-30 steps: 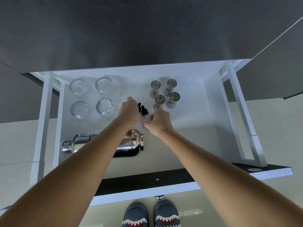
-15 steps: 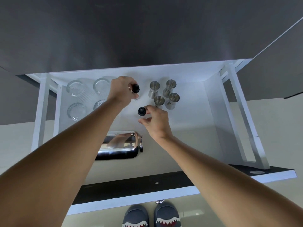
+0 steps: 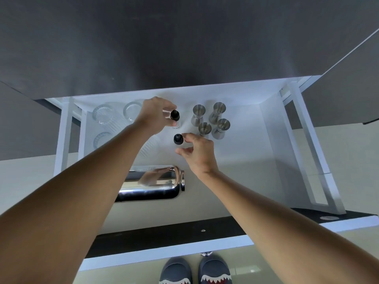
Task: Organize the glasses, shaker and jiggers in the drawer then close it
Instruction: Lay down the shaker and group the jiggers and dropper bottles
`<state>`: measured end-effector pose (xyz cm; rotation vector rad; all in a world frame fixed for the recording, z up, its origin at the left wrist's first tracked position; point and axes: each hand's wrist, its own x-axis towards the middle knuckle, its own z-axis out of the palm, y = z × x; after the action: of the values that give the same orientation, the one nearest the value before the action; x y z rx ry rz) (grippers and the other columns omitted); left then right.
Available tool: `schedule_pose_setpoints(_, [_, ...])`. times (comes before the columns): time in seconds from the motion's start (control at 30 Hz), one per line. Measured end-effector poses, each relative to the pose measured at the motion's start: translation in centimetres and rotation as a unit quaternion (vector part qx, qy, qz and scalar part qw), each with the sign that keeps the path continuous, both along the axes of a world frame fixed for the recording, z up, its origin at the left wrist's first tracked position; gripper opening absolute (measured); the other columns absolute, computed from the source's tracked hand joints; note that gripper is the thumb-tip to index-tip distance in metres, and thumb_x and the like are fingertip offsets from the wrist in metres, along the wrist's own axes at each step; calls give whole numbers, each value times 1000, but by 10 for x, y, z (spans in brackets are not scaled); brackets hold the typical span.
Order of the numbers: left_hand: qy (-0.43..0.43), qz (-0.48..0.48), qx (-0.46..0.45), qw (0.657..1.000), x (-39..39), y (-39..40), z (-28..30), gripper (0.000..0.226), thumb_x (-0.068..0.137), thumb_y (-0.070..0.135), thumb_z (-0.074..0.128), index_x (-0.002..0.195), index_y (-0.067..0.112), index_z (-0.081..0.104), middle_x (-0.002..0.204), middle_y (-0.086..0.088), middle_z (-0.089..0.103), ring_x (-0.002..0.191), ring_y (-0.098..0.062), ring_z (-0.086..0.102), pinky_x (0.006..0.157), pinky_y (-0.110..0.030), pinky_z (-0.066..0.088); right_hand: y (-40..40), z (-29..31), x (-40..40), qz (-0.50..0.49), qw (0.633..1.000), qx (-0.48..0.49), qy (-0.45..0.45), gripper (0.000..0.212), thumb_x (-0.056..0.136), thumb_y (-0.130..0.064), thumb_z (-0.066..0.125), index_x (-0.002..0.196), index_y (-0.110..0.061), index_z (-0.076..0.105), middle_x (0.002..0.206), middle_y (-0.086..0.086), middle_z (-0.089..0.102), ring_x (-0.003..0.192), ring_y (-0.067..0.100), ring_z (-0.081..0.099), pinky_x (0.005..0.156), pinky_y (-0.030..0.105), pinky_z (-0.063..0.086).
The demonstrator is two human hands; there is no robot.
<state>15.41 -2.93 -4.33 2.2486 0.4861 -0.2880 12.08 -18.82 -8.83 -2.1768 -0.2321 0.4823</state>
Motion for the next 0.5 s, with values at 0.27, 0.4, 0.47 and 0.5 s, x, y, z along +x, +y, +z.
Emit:
schedule_pose_setpoints(0.27, [-88,14,4,996,-47,-6,18,59,77,11,78,132,13,57,134,-7,59,120,-22,59,96,-21,46,-16,27,-17,-18,998,58,14,47,81,-22,73,124,-9,60,120,11,68,99,21,71,94,28,53])
schedule_pose_setpoints(0.4, [-137,-36,142,980,-100,-19,32,54,86,15,68,136,4,51,138,-14,56,127,-28,54,108,-27,38,-31,49,-32,10,999,24,-35,40,90,-28,63,127,-11,58,122,9,67,104,21,68,94,33,54])
schedule_pose_setpoints(0.47, [-117,-32,198,973,-142,-34,39,51,95,26,54,141,7,44,146,-13,47,138,-29,41,112,-43,36,-44,62,-46,57,995,-25,-72,38,93,-30,57,127,-12,57,126,9,65,113,22,63,99,38,50])
schedule_pose_setpoints(0.5, [-103,-28,225,968,-165,-42,40,51,98,32,45,143,10,42,150,-12,42,142,-29,34,114,-49,32,-53,68,-57,87,991,-53,-83,38,94,-32,54,128,-13,57,128,10,63,119,23,59,101,40,48])
